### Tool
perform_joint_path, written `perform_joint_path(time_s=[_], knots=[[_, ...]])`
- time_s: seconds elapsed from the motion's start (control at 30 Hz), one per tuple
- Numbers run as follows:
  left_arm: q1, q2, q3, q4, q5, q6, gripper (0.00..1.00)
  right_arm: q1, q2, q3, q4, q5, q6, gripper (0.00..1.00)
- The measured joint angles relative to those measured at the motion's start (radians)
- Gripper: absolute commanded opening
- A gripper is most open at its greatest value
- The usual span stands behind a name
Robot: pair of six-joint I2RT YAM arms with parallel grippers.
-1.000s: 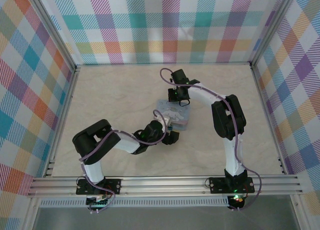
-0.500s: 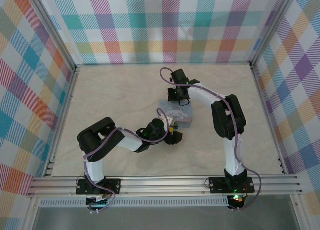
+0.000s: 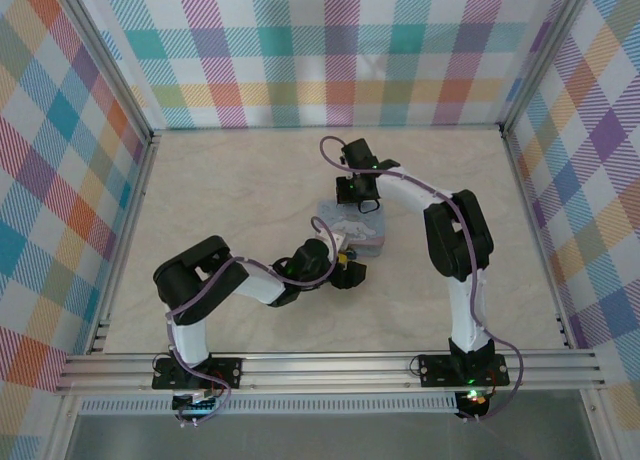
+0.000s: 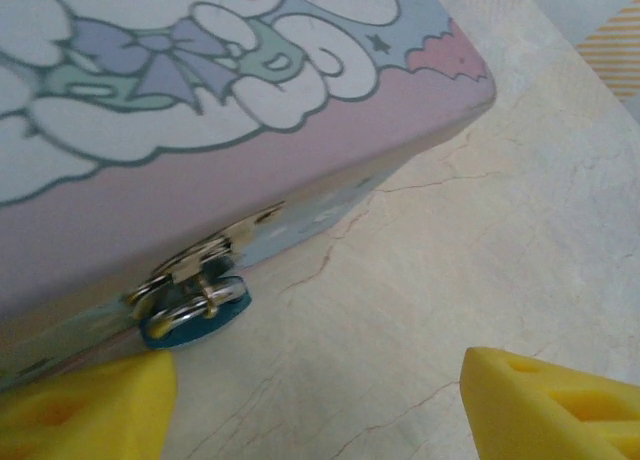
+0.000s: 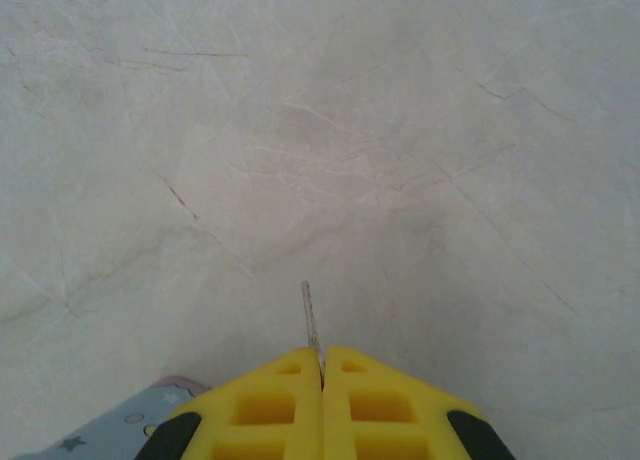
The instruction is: Unlock a padlock with a key
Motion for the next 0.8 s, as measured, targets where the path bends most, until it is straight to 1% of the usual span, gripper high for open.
perform_joint_path(time_s=[0.13,0.23,0.37,0.53,0.57,0.63,0.67,0.7,0.8], knots=[[0.000,-0.034,-0.025,-0.006,-0.053,0.002,0.78,-0.011,-0.033,0.000,-0.051,0.027,-0.011,0.00],[0.000,-0.053,-0.029,-0.011,-0.073,0.006,0.79,-0.023,-0.061,0.000,-0.079,0.047,-0.018,0.00],[0.000,-0.064,-0.029,-0.029,-0.082,0.016,0.81,-0.057,-0.098,-0.003,-0.098,0.087,-0.019,0.00],[0.000,-0.064,-0.029,-0.036,-0.082,0.027,0.83,-0.105,-0.140,-0.074,-0.097,0.135,-0.012,0.00],[0.000,-0.064,-0.029,-0.036,-0.082,0.027,0.89,-0.113,-0.144,-0.092,-0.097,0.145,-0.010,0.00],[0.000,-0.064,-0.029,-0.035,-0.081,0.028,0.95,-0.126,-0.146,-0.121,-0.097,0.162,-0.007,0.00],[0.000,-0.064,-0.029,-0.035,-0.080,0.029,0.93,-0.129,-0.146,-0.134,-0.097,0.168,-0.006,0.00],[0.000,-0.063,-0.028,-0.035,-0.079,0.030,0.92,-0.130,-0.146,-0.145,-0.097,0.169,-0.006,0.00],[0.000,-0.053,-0.018,-0.036,-0.073,0.031,0.93,-0.130,-0.146,-0.166,-0.089,0.166,0.000,0.00]])
